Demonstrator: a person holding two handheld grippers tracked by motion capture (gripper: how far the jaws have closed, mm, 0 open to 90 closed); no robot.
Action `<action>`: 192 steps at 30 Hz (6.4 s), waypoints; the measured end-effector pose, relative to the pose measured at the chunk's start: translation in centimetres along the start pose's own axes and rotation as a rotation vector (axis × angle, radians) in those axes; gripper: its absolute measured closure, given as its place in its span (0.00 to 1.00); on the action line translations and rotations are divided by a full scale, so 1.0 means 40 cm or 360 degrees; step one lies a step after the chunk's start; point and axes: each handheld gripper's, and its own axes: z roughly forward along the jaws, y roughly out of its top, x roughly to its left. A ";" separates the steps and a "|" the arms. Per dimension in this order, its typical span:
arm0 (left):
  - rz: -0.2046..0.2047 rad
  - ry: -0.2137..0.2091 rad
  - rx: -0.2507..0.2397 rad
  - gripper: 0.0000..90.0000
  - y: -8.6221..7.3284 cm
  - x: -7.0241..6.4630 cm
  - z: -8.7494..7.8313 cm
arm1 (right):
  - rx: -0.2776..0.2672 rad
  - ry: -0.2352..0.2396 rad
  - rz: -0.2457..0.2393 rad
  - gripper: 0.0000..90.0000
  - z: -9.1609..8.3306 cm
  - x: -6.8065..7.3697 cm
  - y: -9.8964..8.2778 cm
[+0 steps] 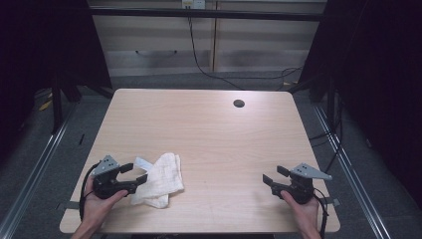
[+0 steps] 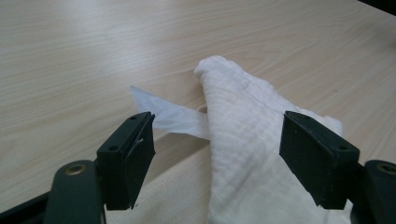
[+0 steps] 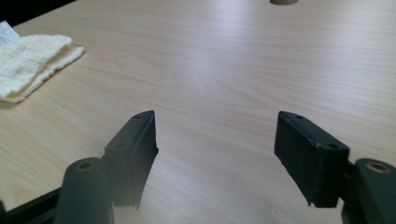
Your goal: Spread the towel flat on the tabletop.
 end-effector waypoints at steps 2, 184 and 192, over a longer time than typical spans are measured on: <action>0.0002 0.0000 -0.0004 0.29 0.000 0.001 -0.001 | -0.0020 0.0016 -0.0012 0.32 -0.003 0.001 0.002; 0.0035 -0.0332 0.0222 0.29 0.065 -0.061 0.165 | 0.0566 0.0564 -0.0255 0.81 0.387 0.120 0.126; 0.0041 -0.0328 0.0225 0.29 0.063 -0.065 0.166 | 0.0524 0.0555 -0.0218 0.95 0.376 0.115 0.134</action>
